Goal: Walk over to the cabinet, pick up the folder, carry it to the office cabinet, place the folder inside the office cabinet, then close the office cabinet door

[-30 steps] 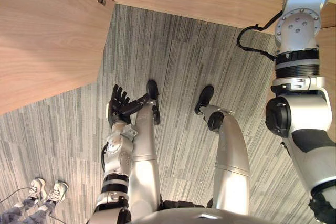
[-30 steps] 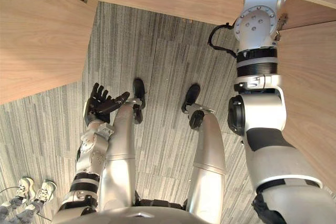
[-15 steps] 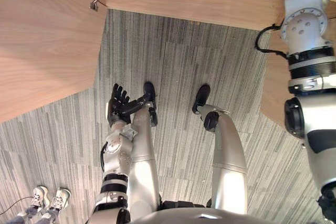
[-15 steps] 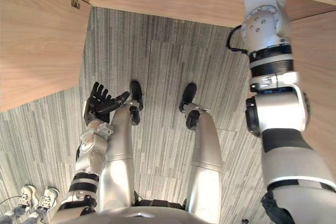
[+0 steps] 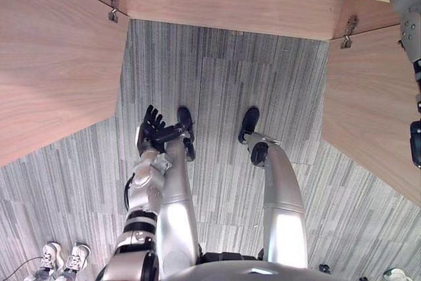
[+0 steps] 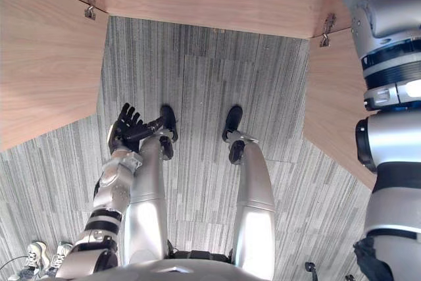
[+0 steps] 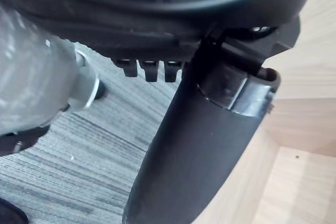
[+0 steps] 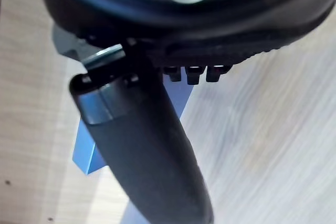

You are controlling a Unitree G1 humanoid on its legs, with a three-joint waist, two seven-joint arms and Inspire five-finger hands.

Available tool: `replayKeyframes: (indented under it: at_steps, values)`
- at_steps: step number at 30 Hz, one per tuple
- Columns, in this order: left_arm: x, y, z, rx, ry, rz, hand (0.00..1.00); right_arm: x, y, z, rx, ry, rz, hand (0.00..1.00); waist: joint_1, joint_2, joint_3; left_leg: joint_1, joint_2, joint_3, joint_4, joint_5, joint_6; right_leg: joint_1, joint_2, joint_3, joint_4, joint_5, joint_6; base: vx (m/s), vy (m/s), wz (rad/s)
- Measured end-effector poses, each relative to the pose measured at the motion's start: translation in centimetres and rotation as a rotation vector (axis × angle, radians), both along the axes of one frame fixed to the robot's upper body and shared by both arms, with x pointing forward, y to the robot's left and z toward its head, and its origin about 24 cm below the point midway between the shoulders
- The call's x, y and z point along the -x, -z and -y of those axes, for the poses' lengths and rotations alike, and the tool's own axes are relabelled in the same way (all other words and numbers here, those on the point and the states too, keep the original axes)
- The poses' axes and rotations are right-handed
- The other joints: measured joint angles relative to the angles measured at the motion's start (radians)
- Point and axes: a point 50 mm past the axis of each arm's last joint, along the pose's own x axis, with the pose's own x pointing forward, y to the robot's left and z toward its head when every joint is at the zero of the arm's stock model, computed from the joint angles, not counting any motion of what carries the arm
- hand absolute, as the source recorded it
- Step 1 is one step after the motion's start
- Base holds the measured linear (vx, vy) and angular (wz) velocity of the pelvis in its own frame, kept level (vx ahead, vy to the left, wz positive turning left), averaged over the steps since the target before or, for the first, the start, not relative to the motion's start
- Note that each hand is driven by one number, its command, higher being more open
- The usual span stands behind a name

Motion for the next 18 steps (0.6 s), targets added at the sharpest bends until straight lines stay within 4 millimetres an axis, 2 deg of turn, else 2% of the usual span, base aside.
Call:
replayKeyframes:
  at_steps: [5,11,16,17,18]
  values:
    - [-1.6,-1.7,0.0,0.003,0.001,0.051,1.0,-0.1,0.0,-0.2,0.143,0.115,0.017,1.0,-0.003,0.0,0.0,0.0,0.004,0.009,0.0,-0.001,0.003,0.0,0.002,0.004,-0.008,0.006,0.002,0.0,0.013,-0.03]
    - [-1.9,-2.2,-0.9,0.0,-0.026,0.058,1.0,-0.1,0.2,-0.2,0.195,0.155,0.027,1.0,-0.01,0.0,0.0,0.0,0.004,0.012,0.002,-0.004,0.007,0.0,0.003,0.006,-0.009,0.007,0.002,0.0,0.0,0.0]
    - [-1.5,-1.9,-1.1,-0.003,-0.029,0.05,1.0,0.0,2.7,-0.7,0.243,0.102,0.0,1.0,-0.011,0.0,0.0,0.0,0.004,0.014,0.004,-0.007,0.013,-0.002,0.003,0.008,-0.01,0.006,0.003,0.0,0.0,0.0]
    - [-1.3,-1.8,-1.2,-0.004,-0.028,0.05,1.0,0.0,4.2,-0.6,0.276,0.082,-0.034,1.0,-0.009,-0.001,0.0,-0.001,0.003,0.014,0.002,-0.007,0.013,-0.003,0.003,0.008,-0.011,0.006,0.003,0.0,0.0,0.0]
    - [-1.2,-1.7,-1.3,-0.004,-0.028,0.05,1.0,-0.1,4.7,-0.5,0.288,0.076,-0.048,1.0,-0.009,-0.001,0.0,-0.001,0.003,0.014,0.001,-0.007,0.013,-0.004,0.003,0.008,-0.012,0.006,0.003,0.0,0.0,0.0]
